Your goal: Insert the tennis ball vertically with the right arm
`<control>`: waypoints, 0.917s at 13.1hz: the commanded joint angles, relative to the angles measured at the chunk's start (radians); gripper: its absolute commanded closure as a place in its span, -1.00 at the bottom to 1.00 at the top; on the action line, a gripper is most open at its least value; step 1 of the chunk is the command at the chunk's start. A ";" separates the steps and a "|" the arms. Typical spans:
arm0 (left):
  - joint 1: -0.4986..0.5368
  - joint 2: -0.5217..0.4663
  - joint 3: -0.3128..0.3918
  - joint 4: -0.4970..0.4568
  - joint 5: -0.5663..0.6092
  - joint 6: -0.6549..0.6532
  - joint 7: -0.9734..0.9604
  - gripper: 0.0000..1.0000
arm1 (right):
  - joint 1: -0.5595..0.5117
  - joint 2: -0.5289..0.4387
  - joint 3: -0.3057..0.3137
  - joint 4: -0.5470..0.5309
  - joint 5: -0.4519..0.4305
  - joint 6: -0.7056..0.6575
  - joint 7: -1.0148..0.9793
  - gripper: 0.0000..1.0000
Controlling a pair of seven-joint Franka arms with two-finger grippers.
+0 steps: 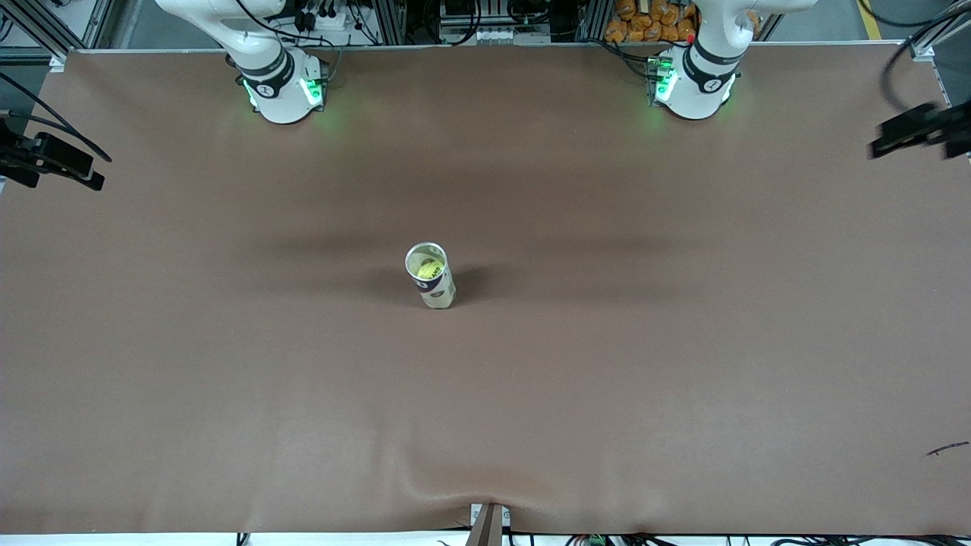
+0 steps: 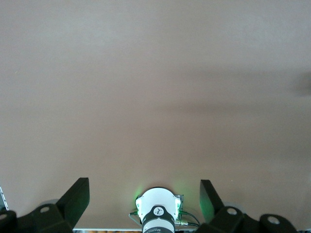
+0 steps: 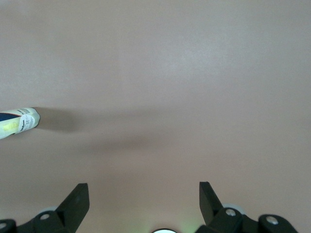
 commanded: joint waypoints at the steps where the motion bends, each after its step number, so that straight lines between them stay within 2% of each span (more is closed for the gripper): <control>1: 0.060 -0.046 -0.003 -0.031 -0.006 -0.009 0.001 -1.00 | -0.021 -0.007 0.017 -0.001 -0.011 -0.004 0.009 -1.00; 3: 0.060 -0.162 0.001 -0.132 -0.007 0.006 -0.023 -1.00 | -0.021 -0.007 0.017 -0.001 -0.011 -0.005 0.012 -1.00; 4: 0.055 -0.165 0.001 -0.135 -0.004 0.014 -0.026 -1.00 | -0.021 -0.007 0.017 -0.001 -0.011 -0.005 0.012 -1.00; 6: 0.054 -0.120 -0.008 -0.143 0.040 0.113 -0.008 -1.00 | -0.022 -0.007 0.015 0.001 -0.011 -0.005 0.015 -1.00; 8: 0.060 -0.060 -0.072 -0.131 0.101 0.152 -0.002 -1.00 | -0.022 -0.007 0.014 0.004 -0.011 -0.004 0.016 -1.00; 9: 0.063 -0.055 -0.104 -0.131 0.117 0.172 -0.002 -1.00 | -0.022 -0.009 0.014 0.004 -0.012 -0.004 0.016 -1.00; 12: 0.098 -0.061 -0.138 -0.134 0.089 0.264 -0.019 -1.00 | -0.022 -0.009 0.015 0.004 -0.014 -0.004 0.015 -1.00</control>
